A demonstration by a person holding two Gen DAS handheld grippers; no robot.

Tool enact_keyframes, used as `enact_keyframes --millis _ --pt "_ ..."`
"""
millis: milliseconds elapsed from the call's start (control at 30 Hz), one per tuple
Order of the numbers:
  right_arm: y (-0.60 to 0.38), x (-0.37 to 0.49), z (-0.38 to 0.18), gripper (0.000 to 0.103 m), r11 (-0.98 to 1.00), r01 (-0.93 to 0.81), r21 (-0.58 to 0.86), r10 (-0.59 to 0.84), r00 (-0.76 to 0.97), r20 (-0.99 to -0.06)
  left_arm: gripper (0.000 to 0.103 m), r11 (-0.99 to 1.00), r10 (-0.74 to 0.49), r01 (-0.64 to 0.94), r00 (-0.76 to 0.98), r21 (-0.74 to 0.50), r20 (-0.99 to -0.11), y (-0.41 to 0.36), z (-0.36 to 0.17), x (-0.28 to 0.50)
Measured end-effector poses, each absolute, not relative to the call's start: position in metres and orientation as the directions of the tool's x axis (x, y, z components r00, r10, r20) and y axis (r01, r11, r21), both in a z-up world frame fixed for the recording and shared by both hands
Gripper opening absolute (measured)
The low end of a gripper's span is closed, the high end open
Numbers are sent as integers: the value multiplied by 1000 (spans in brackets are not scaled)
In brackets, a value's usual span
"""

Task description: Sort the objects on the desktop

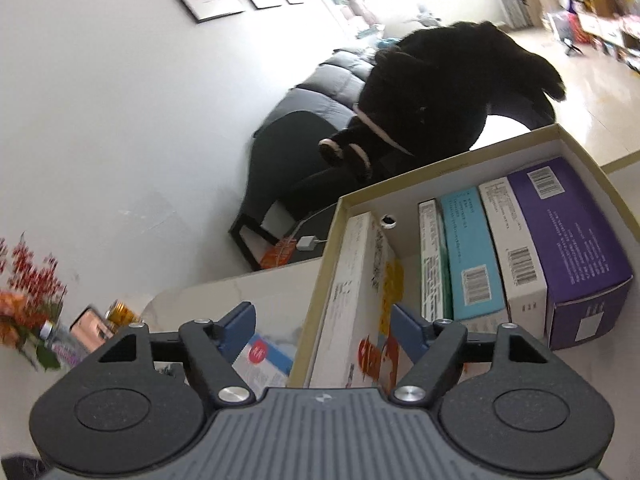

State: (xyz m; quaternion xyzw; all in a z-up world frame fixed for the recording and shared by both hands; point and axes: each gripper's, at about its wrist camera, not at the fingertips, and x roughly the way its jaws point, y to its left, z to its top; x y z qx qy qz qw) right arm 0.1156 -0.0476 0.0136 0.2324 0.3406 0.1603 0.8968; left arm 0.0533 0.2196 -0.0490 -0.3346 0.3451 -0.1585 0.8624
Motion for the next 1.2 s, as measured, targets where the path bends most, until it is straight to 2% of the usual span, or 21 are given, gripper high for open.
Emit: enact_keyframes --millis 133,300,467,533,600,867,1033,1200 --pt "-48 99 14 77 839 -155 521 454 727 -515 103 772 -490 82 708 -631 -508 206 -46 49" --pt "-51 79 15 81 833 -175 524 462 743 -485 103 871 -422 147 711 -468 -563 178 -41 43" --pt "-52 58 15 86 847 -193 495 445 767 -462 103 921 -383 246 716 -303 -584 151 -41 36" --pt "-52 52 13 95 853 -194 485 437 774 -458 103 931 -365 268 722 -248 -588 144 -42 34" --pt "-53 46 10 100 851 -196 487 437 779 -450 103 941 -338 281 729 -190 -594 136 -44 33" --pt "-58 25 0 102 833 -218 508 458 787 -413 103 954 -222 298 757 23 -615 108 -52 31" --pt "-67 15 -5 103 816 -209 539 462 795 -393 103 950 -167 294 768 108 -619 98 -59 33" --pt "-74 6 -12 103 808 -182 561 454 798 -396 103 950 -144 282 772 131 -619 96 -63 36"
